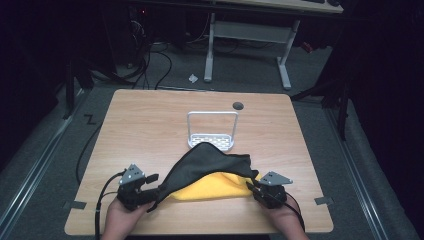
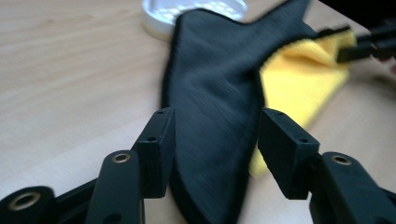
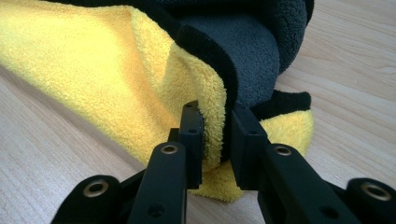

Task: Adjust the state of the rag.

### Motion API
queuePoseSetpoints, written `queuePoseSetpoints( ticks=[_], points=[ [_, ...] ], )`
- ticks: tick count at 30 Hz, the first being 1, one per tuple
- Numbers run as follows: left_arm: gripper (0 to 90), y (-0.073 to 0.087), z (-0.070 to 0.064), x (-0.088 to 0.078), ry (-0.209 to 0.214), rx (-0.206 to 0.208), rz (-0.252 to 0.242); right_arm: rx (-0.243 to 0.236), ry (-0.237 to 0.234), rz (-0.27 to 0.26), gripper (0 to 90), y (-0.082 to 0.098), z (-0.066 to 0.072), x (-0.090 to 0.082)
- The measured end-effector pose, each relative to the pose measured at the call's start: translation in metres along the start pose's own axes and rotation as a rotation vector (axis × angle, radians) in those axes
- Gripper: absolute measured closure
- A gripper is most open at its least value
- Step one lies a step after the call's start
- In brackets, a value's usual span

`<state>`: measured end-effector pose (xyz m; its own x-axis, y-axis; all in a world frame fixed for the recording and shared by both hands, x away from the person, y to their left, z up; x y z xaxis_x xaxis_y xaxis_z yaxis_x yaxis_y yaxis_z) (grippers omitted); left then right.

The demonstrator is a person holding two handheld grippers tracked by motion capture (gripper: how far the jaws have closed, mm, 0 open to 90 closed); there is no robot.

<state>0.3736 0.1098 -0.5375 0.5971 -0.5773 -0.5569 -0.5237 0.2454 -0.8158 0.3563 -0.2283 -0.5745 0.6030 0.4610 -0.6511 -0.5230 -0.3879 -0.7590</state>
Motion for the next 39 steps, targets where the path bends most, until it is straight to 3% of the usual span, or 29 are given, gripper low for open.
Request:
queuePoseSetpoints(
  ticks=[3,5,11,14,16,18,22,25,31,34,37,39],
  points=[
    [47.1,-0.012,0.016,0.029,-0.042,0.003,0.040,-0.001,-0.003,-0.002,76.9,0.000,0.000,0.000],
    [46.3,-0.018,0.020,0.047,-0.033,-0.006,0.066,-0.001,-0.004,-0.003,76.8,0.000,0.000,0.000],
    [46.5,-0.024,0.015,0.096,-0.013,-0.012,0.154,-0.004,-0.003,-0.004,76.7,0.000,0.000,0.000],
    [62.1,-0.019,0.011,0.106,0.008,-0.030,0.193,-0.006,-0.003,-0.005,76.6,0.001,0.000,0.000],
    [78.8,-0.017,0.008,0.106,-0.002,-0.022,0.201,-0.008,-0.004,-0.006,76.5,0.001,0.000,0.000],
    [86.3,-0.015,0.007,0.102,-0.014,-0.014,0.194,-0.009,-0.004,-0.006,76.2,0.001,0.000,0.000],
    [87.1,-0.005,0.011,0.082,-0.045,-0.022,0.154,-0.015,-0.002,-0.007,74.1,0.000,0.000,0.000],
    [87.1,0.006,0.017,0.057,-0.036,-0.063,0.114,-0.016,0.000,-0.008,72.4,0.000,0.000,-0.001],
    [87.1,0.027,0.020,0.027,-0.079,-0.054,0.104,-0.035,-0.004,-0.022,68.7,-0.004,0.005,-0.001],
    [87.0,0.035,0.033,0.021,-0.122,-0.079,0.103,-0.057,0.015,-0.019,71.2,-0.005,0.008,-0.002],
    [87.0,0.039,0.049,0.017,-0.139,-0.139,0.094,-0.091,0.042,-0.008,77.1,-0.004,0.006,-0.005],
    [86.8,0.041,0.061,0.015,-0.190,-0.137,0.091,-0.070,0.044,-0.007,77.0,-0.003,0.004,-0.007]
  ],
)
Point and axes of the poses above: each handheld gripper's, and its own axes: x roughly forward along the jaws, y roughly out of its underside, z roughly to its left, the point moved 8 cm from there along x, roughly forward along the jaws, and after that the axes turned 5 degrees about -y, right-handed, at the moved point
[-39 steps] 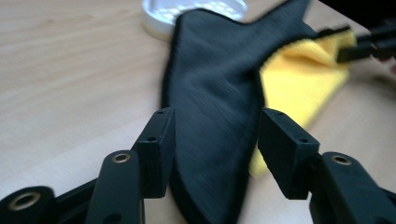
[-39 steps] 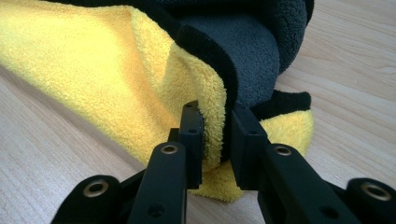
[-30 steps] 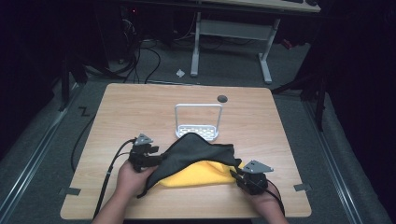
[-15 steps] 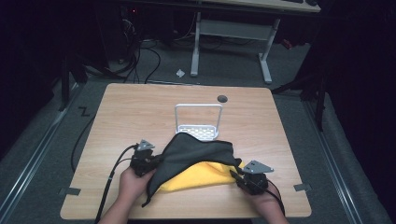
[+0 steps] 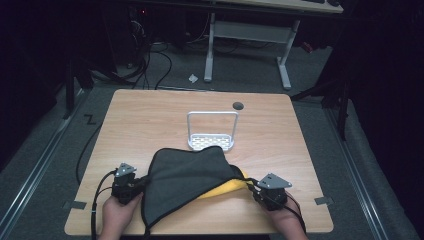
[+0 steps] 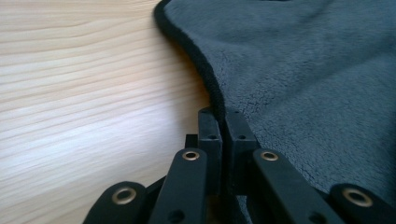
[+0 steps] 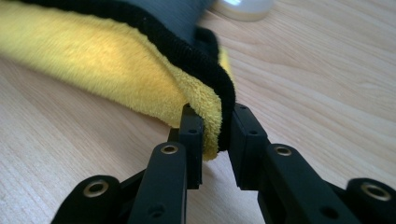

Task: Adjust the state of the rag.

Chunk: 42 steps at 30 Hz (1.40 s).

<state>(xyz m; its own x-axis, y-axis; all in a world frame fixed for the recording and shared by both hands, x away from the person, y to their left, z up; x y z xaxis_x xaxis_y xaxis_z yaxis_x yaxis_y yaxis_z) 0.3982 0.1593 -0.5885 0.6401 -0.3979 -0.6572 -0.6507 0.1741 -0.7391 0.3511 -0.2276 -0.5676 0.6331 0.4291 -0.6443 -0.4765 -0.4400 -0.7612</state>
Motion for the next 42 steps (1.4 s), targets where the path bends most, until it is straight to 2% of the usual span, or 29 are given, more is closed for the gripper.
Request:
queuePoseSetpoints(
  ticks=[4,7,9,11,13,16,18,20,24,28,32,33,34,35,36,38,42],
  points=[
    [86.5,-0.001,0.019,-0.004,-0.047,-0.039,-0.011,0.040,-0.011,0.008,72.1,0.004,-0.004,-0.002],
    [86.4,0.000,0.037,-0.007,-0.119,-0.051,-0.027,0.058,0.001,0.014,70.9,0.007,-0.009,-0.004],
    [85.5,0.000,0.048,-0.011,-0.118,-0.094,-0.031,0.086,0.005,0.000,68.7,0.006,-0.013,-0.007],
    [78.7,0.002,0.054,-0.014,-0.109,-0.121,-0.039,0.106,0.009,-0.013,67.9,0.005,-0.016,-0.010],
    [71.2,0.001,0.058,-0.019,-0.122,-0.134,-0.044,0.124,-0.001,-0.031,68.5,0.002,-0.017,-0.012],
    [65.4,-0.004,0.050,-0.029,-0.121,-0.106,-0.073,0.106,-0.017,-0.035,69.5,-0.007,-0.012,-0.008],
    [63.7,-0.006,0.036,-0.030,-0.093,-0.068,-0.077,0.098,-0.034,-0.029,69.4,-0.016,-0.007,-0.001],
    [62.9,-0.006,0.024,-0.028,-0.078,-0.029,-0.061,0.081,-0.054,-0.032,69.4,-0.029,-0.002,0.009],
    [62.1,-0.001,0.011,-0.019,-0.054,0.019,-0.009,0.046,-0.080,-0.020,68.4,-0.056,0.009,0.035],
    [61.5,0.002,0.010,-0.015,-0.046,0.025,0.002,0.040,-0.105,0.021,66.6,-0.077,0.016,0.070],
    [61.5,0.002,0.012,-0.016,-0.043,0.019,-0.001,0.017,-0.112,0.103,66.5,-0.079,0.023,0.103],
    [61.4,0.003,0.013,-0.016,-0.047,0.021,0.002,0.008,-0.107,0.121,67.6,-0.077,0.023,0.108],
    [61.4,0.003,0.014,-0.016,-0.049,0.022,0.003,0.009,-0.113,0.129,75.8,-0.076,0.023,0.111],
    [61.4,0.004,0.015,-0.016,-0.052,0.026,0.006,0.017,-0.128,0.123,82.2,-0.075,0.025,0.110],
    [61.4,0.004,0.015,-0.016,-0.052,0.026,0.005,-0.004,-0.114,0.122,86.0,-0.073,0.025,0.107],
    [61.4,0.005,0.015,-0.016,-0.054,0.031,0.005,-0.022,-0.100,0.120,86.8,-0.068,0.024,0.098],
    [61.3,0.005,0.014,-0.015,-0.057,0.041,0.005,0.001,-0.064,0.101,86.9,-0.045,0.011,0.068]
  ],
)
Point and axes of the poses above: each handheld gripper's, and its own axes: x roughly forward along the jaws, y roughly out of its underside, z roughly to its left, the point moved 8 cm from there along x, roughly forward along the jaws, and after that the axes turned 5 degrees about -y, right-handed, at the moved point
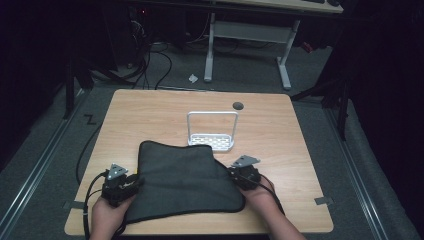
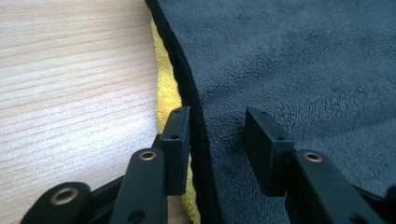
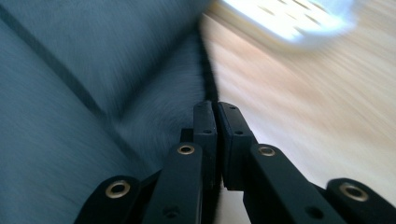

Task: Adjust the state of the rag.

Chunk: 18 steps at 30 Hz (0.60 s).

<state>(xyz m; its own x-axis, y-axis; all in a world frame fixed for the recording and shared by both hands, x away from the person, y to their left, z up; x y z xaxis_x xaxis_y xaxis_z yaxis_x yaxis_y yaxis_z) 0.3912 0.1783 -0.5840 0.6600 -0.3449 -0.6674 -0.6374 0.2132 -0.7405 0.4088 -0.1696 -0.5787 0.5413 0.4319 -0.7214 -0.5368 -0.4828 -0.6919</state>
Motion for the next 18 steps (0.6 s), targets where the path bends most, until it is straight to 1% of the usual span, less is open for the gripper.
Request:
queuePoseSetpoints(
  ticks=[3,4,5,7,8,10,12,14,15,16,17,18],
  points=[
    [61.4,0.000,-0.005,0.001,0.028,0.001,0.004,0.046,0.011,-0.019,86.4,0.022,-0.011,-0.023],
    [61.5,0.000,-0.008,0.001,0.037,0.004,0.006,0.054,0.010,-0.020,85.9,0.029,-0.013,-0.030],
    [61.4,0.000,-0.011,0.002,0.037,0.009,0.007,0.060,0.018,-0.018,84.7,0.037,-0.016,-0.035],
    [60.8,-0.001,-0.016,0.002,0.034,0.025,0.016,0.082,0.012,-0.014,80.3,0.047,-0.017,-0.040],
    [59.6,-0.001,-0.018,0.002,0.032,0.030,0.020,0.086,0.013,-0.020,79.1,0.048,-0.018,-0.042],
    [58.6,-0.003,-0.019,0.000,0.028,0.030,0.018,0.093,0.017,-0.041,75.9,0.044,-0.018,-0.046],
    [58.2,-0.006,-0.020,-0.005,0.012,0.042,0.000,0.084,0.024,-0.067,74.0,0.034,-0.019,-0.047],
    [58.0,-0.011,-0.024,-0.012,-0.007,0.065,-0.037,0.085,0.019,-0.084,73.6,0.022,-0.022,-0.043],
    [58.0,-0.015,-0.027,-0.016,-0.015,0.084,-0.061,0.093,0.022,-0.090,73.9,0.016,-0.024,-0.040],
    [58.3,-0.018,-0.031,-0.018,-0.009,0.095,-0.079,0.093,0.023,-0.091,74.5,0.011,-0.026,-0.036],
    [59.6,-0.019,-0.035,-0.019,0.002,0.113,-0.086,0.098,0.027,-0.087,75.3,0.006,-0.028,-0.031],
    [62.2,-0.019,-0.040,-0.018,0.013,0.130,-0.082,0.100,0.032,-0.079,76.7,0.001,-0.031,-0.025]
  ],
)
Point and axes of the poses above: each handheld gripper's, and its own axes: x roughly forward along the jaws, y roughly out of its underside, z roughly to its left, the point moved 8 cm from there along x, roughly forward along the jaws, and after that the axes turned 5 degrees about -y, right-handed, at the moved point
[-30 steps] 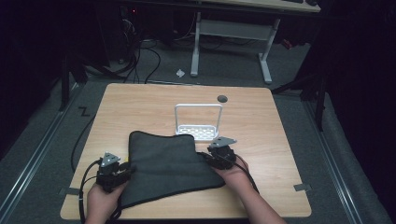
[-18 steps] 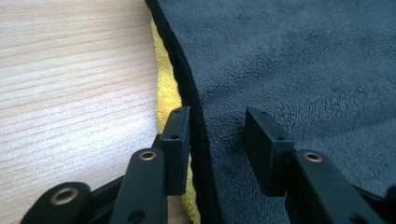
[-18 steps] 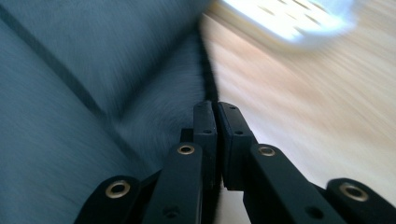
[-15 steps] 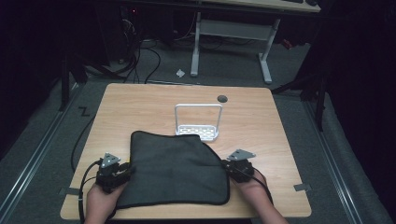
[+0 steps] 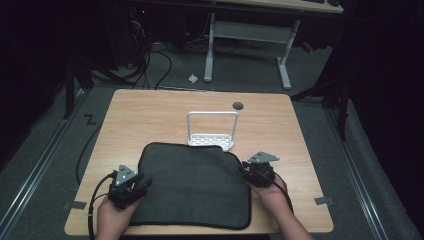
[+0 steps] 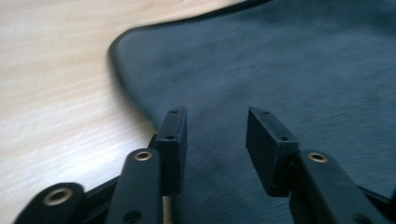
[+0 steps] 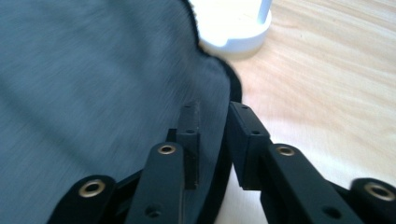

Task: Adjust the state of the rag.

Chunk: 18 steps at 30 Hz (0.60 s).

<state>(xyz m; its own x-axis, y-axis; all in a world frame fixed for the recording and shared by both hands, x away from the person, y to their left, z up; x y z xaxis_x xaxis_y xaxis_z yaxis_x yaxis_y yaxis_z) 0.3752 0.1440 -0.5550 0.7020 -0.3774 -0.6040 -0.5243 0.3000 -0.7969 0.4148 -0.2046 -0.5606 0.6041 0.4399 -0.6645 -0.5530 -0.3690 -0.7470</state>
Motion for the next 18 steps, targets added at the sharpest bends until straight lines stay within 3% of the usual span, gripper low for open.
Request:
queuePoseSetpoints(
  ticks=[3,6,7,12,14,18],
  points=[
    [66.0,0.007,-0.004,0.013,-0.001,0.030,0.052,0.017,0.013,0.025,79.6,-0.009,-0.008,0.020],
    [66.1,0.019,-0.005,0.024,0.027,0.013,0.128,0.026,0.002,0.071,81.8,-0.006,-0.010,0.034],
    [65.1,0.020,-0.006,0.024,0.031,0.013,0.120,0.016,0.000,0.088,82.5,-0.003,-0.008,0.035],
    [64.7,0.030,-0.026,0.007,0.110,0.007,0.153,-0.025,0.056,0.098,83.4,0.019,-0.011,0.012],
    [64.7,0.036,-0.035,0.000,0.126,0.040,0.154,0.004,0.071,0.091,83.3,0.032,-0.019,-0.002],
    [63.8,0.033,-0.050,0.000,0.182,0.048,0.163,0.058,0.098,0.071,83.5,0.041,-0.041,-0.012]
  ],
)
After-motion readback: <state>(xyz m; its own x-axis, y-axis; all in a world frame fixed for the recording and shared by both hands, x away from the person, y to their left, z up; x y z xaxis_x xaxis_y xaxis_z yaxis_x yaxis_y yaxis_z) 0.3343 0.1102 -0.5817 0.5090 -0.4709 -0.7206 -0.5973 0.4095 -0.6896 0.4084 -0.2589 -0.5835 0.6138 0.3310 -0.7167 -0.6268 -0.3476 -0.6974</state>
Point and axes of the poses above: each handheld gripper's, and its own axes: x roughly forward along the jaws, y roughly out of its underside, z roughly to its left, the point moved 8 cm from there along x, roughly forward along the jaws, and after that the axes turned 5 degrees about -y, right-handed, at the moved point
